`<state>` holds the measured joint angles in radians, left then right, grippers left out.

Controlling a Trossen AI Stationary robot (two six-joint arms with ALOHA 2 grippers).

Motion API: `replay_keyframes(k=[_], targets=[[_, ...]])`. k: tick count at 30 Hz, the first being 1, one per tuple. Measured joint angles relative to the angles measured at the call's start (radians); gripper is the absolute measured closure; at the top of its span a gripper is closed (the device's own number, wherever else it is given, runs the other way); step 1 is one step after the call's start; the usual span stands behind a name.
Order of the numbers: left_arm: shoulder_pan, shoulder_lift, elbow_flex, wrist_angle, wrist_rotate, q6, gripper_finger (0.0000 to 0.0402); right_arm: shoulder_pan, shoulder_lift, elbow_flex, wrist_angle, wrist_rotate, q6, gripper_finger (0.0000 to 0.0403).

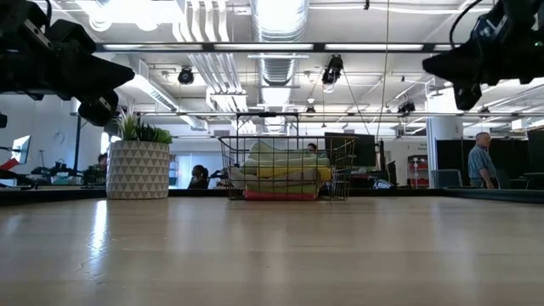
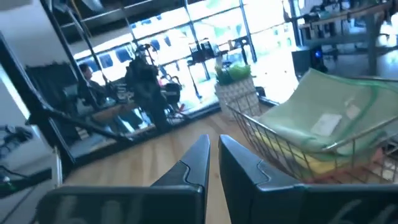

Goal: Fold microfiber towels
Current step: Return to Home Position

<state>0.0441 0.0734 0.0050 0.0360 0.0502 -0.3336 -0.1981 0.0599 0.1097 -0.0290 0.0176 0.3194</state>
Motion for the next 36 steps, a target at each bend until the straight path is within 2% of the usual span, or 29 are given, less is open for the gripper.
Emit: replay_keyframes(k=[7,11,21,26,36], targets=[[0.0,0.0,0.0,0.006,-0.001,0.0,0.0394,0.0,-0.059,-0.038,-0.025,-0.001,-0.059,0.0376],[0.0,0.001,0.0,0.006,-0.001,0.0,0.0394,0.0,-0.057,-0.08,-0.003,-0.007,-0.04,0.0376],[0.0,0.001,0.0,0.009,-0.003,0.0,0.0394,-0.001,-0.017,-0.084,0.004,-0.018,-0.015,0.0376],[0.0,0.0,0.0,0.008,-0.003,0.0,0.0394,0.0,0.016,-0.084,0.007,-0.018,0.087,0.0376],[0.0,0.0,0.0,0.008,-0.003,0.0,0.0394,0.0,0.022,-0.085,0.01,-0.018,0.076,0.0376]])
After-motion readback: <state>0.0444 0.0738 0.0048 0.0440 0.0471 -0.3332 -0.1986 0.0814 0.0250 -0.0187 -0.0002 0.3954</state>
